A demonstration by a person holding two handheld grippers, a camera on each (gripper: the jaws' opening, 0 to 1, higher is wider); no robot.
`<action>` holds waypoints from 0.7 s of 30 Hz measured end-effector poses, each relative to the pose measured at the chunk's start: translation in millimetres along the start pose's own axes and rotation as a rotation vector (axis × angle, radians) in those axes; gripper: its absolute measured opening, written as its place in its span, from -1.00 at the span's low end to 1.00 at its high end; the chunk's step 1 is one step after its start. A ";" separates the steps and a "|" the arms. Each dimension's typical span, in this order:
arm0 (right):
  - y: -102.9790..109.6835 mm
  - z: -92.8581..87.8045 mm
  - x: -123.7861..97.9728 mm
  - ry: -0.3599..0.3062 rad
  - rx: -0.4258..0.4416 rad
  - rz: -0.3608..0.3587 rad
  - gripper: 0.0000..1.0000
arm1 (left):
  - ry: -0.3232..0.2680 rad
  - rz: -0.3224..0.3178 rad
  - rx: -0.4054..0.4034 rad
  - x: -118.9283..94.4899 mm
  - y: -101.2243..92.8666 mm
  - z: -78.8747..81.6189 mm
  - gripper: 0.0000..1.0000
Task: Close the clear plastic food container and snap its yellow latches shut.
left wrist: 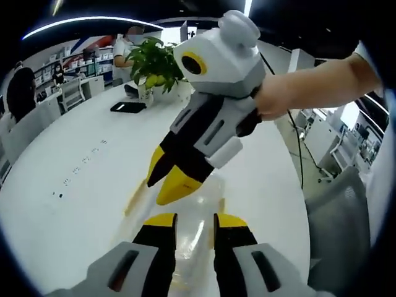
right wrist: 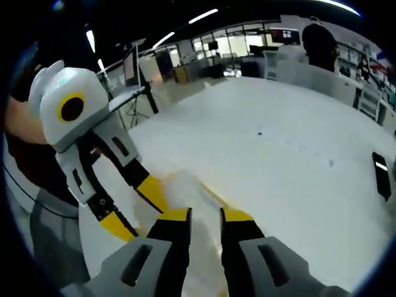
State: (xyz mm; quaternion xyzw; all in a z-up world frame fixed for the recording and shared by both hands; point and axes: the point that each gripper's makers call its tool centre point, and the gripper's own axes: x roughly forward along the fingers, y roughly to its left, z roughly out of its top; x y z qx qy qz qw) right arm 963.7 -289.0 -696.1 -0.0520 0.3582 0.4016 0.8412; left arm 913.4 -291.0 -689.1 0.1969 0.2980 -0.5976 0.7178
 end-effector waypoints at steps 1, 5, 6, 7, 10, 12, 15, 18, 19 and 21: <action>0.2 0.3 0.4 0.001 -0.006 0.002 -0.69 | 0.000 -0.003 0.007 0.2 -1.3 -0.2 -0.68; 1.2 0.0 4.0 0.013 -0.024 0.016 -0.67 | 0.006 -0.016 0.027 1.4 -6.6 -2.2 -0.68; 1.2 -0.4 4.8 0.017 -0.029 0.017 -0.66 | 0.010 -0.020 0.034 2.0 -7.9 -3.3 -0.68; 1.1 -0.3 5.6 0.020 -0.037 0.018 -0.66 | 0.011 -0.020 0.036 2.2 -8.0 -3.7 -0.67; 1.5 1.4 7.0 0.017 -0.042 0.023 -0.65 | 0.006 -0.022 0.033 2.7 -8.5 -3.4 -0.67; 1.8 2.2 8.3 0.018 -0.049 0.025 -0.64 | -0.003 -0.021 0.036 2.9 -8.2 -1.9 -0.67; 2.3 3.4 9.7 0.019 -0.056 0.029 -0.63 | -0.007 -0.024 0.038 3.7 -9.2 -1.1 -0.67; 1.6 4.3 10.5 0.021 -0.065 0.028 -0.62 | -0.006 -0.027 0.041 4.9 -10.1 -1.8 -0.67; 1.3 4.6 10.7 0.020 -0.066 0.028 -0.61 | -0.006 -0.028 0.040 5.3 -10.7 -2.4 -0.67; 0.2 5.4 11.2 0.020 -0.071 0.026 -0.59 | -0.005 -0.030 0.040 6.0 -11.8 -3.5 -0.67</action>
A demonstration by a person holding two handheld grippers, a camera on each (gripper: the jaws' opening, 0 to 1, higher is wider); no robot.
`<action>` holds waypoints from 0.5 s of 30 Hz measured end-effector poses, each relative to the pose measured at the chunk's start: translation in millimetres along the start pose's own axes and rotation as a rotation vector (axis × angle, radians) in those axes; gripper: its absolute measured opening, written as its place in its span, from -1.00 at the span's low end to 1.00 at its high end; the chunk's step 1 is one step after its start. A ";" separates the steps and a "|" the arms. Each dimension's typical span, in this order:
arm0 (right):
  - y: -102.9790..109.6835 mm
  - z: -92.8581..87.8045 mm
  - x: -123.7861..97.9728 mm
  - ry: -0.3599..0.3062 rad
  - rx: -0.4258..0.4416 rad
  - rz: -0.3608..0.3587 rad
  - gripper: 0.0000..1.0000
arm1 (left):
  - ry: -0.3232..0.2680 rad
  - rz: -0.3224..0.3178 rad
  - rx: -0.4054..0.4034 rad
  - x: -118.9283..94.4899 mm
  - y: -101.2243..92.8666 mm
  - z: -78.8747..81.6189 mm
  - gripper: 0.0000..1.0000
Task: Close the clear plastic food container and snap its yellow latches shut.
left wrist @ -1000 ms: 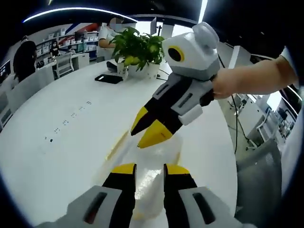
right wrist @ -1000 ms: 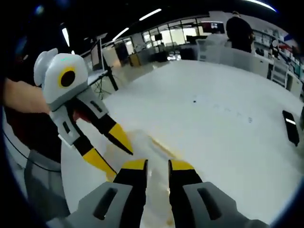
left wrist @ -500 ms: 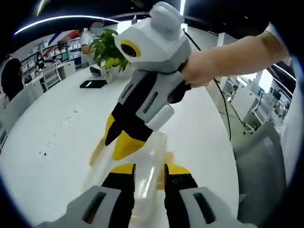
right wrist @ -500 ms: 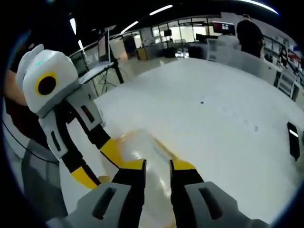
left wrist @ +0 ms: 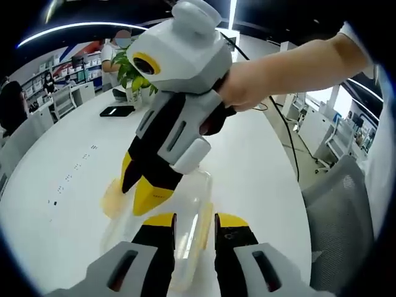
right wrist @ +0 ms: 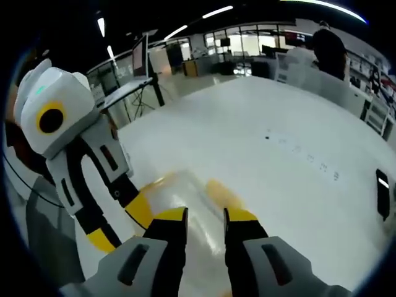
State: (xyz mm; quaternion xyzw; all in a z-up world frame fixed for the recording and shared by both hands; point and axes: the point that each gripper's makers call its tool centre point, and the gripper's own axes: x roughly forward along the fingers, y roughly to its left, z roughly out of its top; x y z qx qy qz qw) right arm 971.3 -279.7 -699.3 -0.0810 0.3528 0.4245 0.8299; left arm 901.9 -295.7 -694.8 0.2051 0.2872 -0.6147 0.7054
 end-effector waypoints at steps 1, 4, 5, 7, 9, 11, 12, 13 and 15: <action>-0.2 0.3 0.1 0.002 -0.004 0.001 -0.59 | 0.000 -0.001 0.002 0.7 -0.6 -0.8 -0.67; -1.1 1.4 0.9 0.008 -0.017 0.004 -0.55 | 0.002 -0.001 0.007 1.8 -1.8 -1.9 -0.66; -1.5 1.7 1.4 0.013 -0.027 0.008 -0.54 | 0.001 -0.002 0.008 2.0 -2.0 -1.6 -0.66; -2.5 2.5 2.0 0.018 -0.039 0.012 -0.52 | -0.002 -0.003 0.011 2.4 -3.2 -0.7 -0.65; -3.9 3.3 2.6 0.026 -0.051 0.018 -0.50 | -0.005 0.000 0.020 2.8 -3.5 0.5 -0.64; -4.9 3.5 3.6 0.036 -0.061 0.030 -0.49 | -0.003 0.004 0.037 3.2 -3.6 0.7 -0.63; -4.8 3.6 4.0 0.041 -0.065 0.038 -0.47 | -0.002 0.006 0.041 3.2 -3.4 0.6 -0.63; -5.1 4.2 4.4 0.044 -0.073 0.046 -0.45 | -0.001 0.007 0.046 3.3 -3.1 0.4 -0.62; -5.5 4.5 4.5 0.057 -0.090 0.063 -0.42 | 0.006 0.013 0.068 3.4 -2.9 -0.6 -0.59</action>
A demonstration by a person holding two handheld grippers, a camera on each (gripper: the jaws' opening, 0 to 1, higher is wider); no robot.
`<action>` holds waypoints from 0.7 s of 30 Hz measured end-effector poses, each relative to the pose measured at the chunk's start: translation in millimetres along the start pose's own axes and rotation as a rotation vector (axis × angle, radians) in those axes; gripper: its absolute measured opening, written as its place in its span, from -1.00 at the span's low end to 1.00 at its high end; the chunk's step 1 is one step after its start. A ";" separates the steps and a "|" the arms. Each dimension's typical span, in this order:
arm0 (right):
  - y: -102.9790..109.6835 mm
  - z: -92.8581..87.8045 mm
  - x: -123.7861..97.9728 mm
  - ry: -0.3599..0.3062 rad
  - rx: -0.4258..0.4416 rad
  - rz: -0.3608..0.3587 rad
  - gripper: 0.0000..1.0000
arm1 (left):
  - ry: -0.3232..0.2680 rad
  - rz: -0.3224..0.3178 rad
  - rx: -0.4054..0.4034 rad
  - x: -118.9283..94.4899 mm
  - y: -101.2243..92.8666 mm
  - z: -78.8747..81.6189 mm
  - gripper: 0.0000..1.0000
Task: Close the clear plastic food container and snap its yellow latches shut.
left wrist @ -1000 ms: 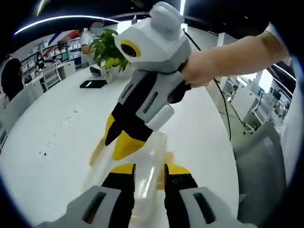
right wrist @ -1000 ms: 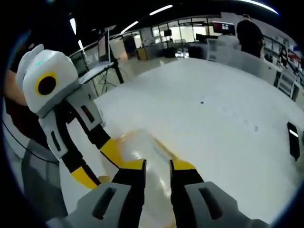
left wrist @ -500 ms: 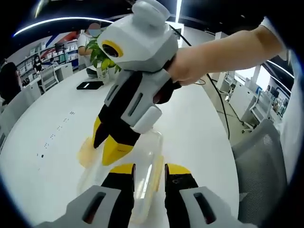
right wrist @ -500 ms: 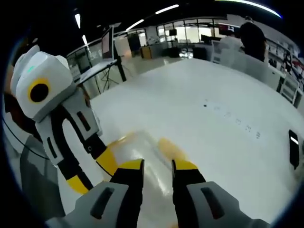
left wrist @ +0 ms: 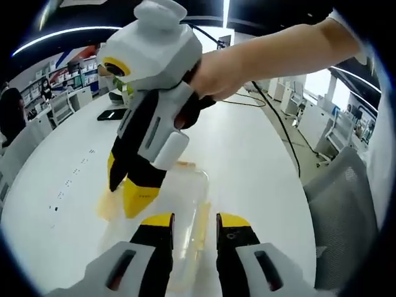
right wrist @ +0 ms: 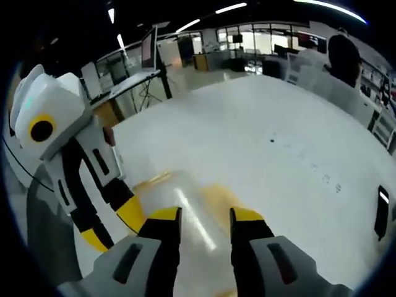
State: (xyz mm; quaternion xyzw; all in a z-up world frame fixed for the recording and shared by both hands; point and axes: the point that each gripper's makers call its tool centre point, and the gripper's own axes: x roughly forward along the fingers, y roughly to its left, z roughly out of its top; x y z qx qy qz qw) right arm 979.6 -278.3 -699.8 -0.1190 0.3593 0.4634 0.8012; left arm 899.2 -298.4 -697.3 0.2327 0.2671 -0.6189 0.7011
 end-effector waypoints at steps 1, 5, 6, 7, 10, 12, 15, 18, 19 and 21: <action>0.2 0.1 0.0 0.005 -0.005 0.010 -0.42 | 0.005 0.003 0.014 0.3 -0.3 -0.9 -0.58; 2.5 0.5 0.6 0.024 -0.027 0.070 -0.41 | 0.028 0.013 0.065 2.2 -1.7 -4.3 -0.54; 4.0 0.3 1.1 0.032 -0.034 0.090 -0.41 | 0.031 0.013 0.071 2.6 -2.5 -4.7 -0.53; 4.3 -0.5 1.7 0.043 -0.042 0.099 -0.40 | 0.034 0.015 0.076 3.0 -3.0 -5.0 -0.53; 6.0 -4.2 4.2 0.081 -0.076 0.136 -0.39 | 0.045 0.022 0.105 4.4 -4.0 -5.6 -0.52; 5.8 -6.0 6.3 0.100 -0.089 0.156 -0.38 | 0.048 0.023 0.118 5.0 -4.7 -5.5 -0.51; 4.5 -8.4 8.7 0.126 -0.091 0.188 -0.39 | 0.051 0.039 0.137 4.7 -2.3 -5.1 -0.51; 4.3 -12.2 10.7 0.158 -0.099 0.221 -0.38 | 0.052 0.043 0.148 4.7 -0.9 -5.5 -0.51; 4.3 -11.7 11.5 0.159 -0.104 0.224 -0.38 | 0.056 0.047 0.151 4.9 -0.3 -6.3 -0.51; 5.3 -12.4 9.8 0.166 -0.104 0.238 -0.38 | 0.065 0.048 0.168 6.0 -0.3 -8.6 -0.51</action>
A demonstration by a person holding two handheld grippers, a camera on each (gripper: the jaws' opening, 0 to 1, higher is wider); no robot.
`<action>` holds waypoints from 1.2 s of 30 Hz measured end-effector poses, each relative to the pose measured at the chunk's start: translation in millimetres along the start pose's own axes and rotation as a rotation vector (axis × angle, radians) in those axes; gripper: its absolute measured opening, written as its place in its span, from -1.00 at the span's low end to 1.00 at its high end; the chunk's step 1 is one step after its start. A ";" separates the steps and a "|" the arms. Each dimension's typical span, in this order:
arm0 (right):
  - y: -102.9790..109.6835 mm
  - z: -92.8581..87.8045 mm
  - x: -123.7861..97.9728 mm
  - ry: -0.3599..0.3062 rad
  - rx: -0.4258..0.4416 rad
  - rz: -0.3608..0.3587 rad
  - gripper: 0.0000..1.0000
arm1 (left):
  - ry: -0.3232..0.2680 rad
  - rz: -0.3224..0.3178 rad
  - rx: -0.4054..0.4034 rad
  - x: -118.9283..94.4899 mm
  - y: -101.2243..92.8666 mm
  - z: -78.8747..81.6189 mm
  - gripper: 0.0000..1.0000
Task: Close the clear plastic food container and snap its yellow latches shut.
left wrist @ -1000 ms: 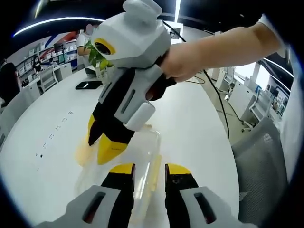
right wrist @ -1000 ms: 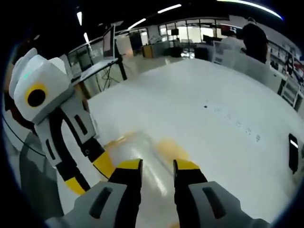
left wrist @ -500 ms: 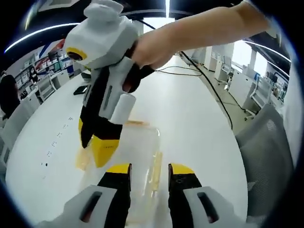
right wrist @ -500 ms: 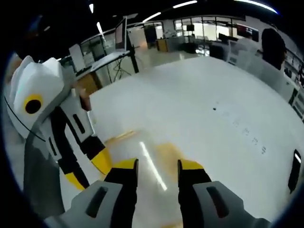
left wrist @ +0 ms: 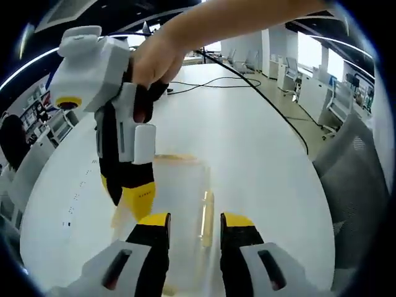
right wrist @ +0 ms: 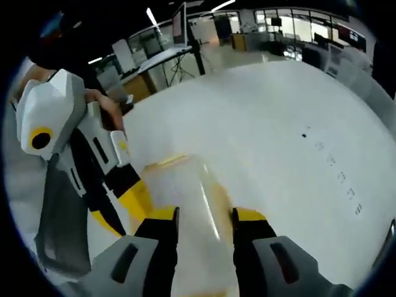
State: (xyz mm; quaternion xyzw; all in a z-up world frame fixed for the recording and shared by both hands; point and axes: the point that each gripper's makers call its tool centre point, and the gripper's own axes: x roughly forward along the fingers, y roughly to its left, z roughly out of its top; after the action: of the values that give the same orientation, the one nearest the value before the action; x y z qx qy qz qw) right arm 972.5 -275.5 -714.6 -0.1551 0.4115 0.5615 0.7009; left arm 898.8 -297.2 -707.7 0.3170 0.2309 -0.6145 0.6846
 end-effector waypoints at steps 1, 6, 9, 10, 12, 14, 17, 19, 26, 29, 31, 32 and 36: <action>0.2 0.2 0.9 0.008 -0.002 0.009 -0.38 | 0.003 0.003 0.001 0.7 0.1 -0.8 -0.51; 1.6 1.0 3.3 0.044 -0.019 0.056 -0.36 | 0.015 0.028 0.029 3.2 1.2 -1.2 -0.51; -3.1 0.8 3.7 0.089 -0.037 0.102 -0.35 | 0.040 0.056 0.094 4.6 2.8 -2.0 -0.52; -3.5 0.8 4.1 0.098 -0.041 0.111 -0.34 | 0.041 0.057 0.090 5.4 2.1 -2.3 -0.52; -1.8 -0.5 6.4 0.120 -0.045 0.136 -0.32 | 0.047 0.064 0.087 5.2 3.7 -2.4 -0.52; 3.4 -2.5 7.0 0.135 -0.050 0.151 -0.31 | 0.049 0.064 0.079 5.3 4.5 -2.5 -0.53; 1.4 -1.9 7.6 0.154 -0.064 0.170 -0.31 | 0.057 0.068 0.083 5.4 5.8 -3.3 -0.53; 0.1 -1.6 7.9 0.163 -0.067 0.182 -0.31 | 0.066 0.065 0.086 5.9 5.5 -3.3 -0.53; -10.7 -0.2 8.4 0.174 -0.037 0.226 -0.32 | 0.093 0.071 0.095 7.7 5.3 -3.6 -0.53; -1.8 -3.3 7.2 0.173 -0.024 0.235 -0.33 | 0.102 0.077 0.111 7.8 5.0 -3.8 -0.53; -1.6 -3.1 6.8 0.172 -0.017 0.244 -0.31 | 0.104 0.078 0.107 7.8 5.3 -3.7 -0.52; -1.8 -3.1 6.6 0.171 -0.015 0.250 -0.29 | 0.105 0.078 0.107 7.8 5.3 -3.7 -0.52; -6.2 -2.2 6.9 0.167 -0.003 0.262 -0.29 | 0.094 0.072 0.081 7.9 4.3 -2.6 -0.48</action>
State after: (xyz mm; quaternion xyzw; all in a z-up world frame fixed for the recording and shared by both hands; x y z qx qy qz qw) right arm 977.5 -274.4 -722.7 -0.1471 0.4842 0.6340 0.5848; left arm 904.4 -300.7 -714.4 0.3811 0.2263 -0.5826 0.6813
